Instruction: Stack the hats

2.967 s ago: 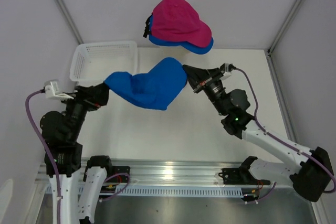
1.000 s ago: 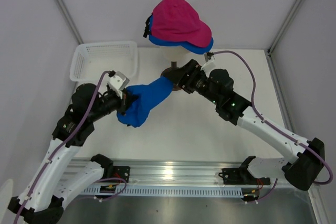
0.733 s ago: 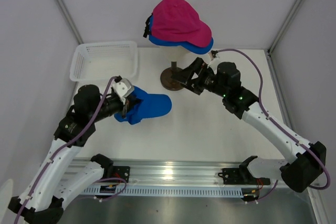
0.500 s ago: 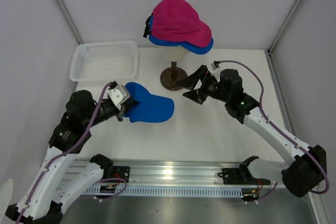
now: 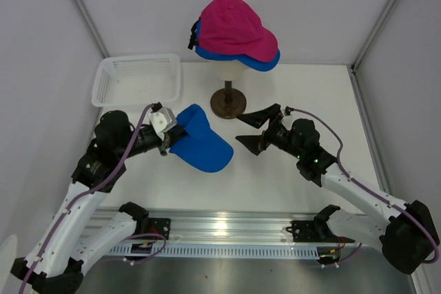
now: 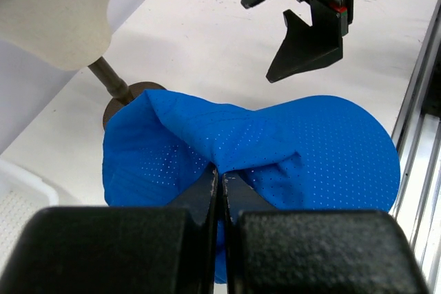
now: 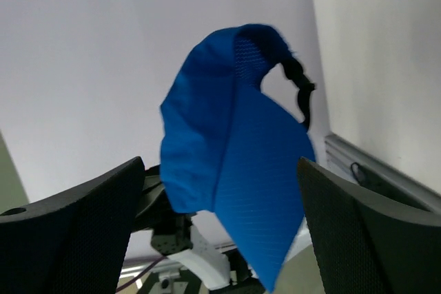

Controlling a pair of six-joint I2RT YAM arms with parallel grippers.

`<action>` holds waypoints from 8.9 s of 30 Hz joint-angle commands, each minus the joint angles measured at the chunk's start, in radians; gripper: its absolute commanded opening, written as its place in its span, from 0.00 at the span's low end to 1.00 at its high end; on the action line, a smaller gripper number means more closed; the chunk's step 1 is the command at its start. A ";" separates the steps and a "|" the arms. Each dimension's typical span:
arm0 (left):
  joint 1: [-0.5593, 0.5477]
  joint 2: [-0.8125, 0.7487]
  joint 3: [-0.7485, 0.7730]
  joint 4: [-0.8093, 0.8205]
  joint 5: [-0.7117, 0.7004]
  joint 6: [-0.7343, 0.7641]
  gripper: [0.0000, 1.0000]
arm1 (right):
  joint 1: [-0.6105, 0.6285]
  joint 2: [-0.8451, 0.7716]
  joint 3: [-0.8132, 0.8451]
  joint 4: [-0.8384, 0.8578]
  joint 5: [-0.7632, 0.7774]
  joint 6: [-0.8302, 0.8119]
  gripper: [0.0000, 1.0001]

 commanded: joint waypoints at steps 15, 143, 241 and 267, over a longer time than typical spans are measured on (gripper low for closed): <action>-0.010 -0.009 -0.009 0.155 -0.135 -0.065 0.01 | 0.108 -0.066 0.045 -0.139 0.109 0.106 0.97; -0.188 0.178 0.116 0.204 -0.733 -0.643 0.99 | -0.597 0.804 1.137 0.076 -0.657 -0.066 0.17; 0.192 0.999 1.188 0.009 -0.681 -0.672 0.79 | -0.558 0.999 1.332 0.031 -0.717 -0.064 0.16; 0.191 1.238 1.373 -0.224 -0.561 -0.631 0.73 | -0.545 1.020 1.304 0.070 -0.719 -0.029 0.15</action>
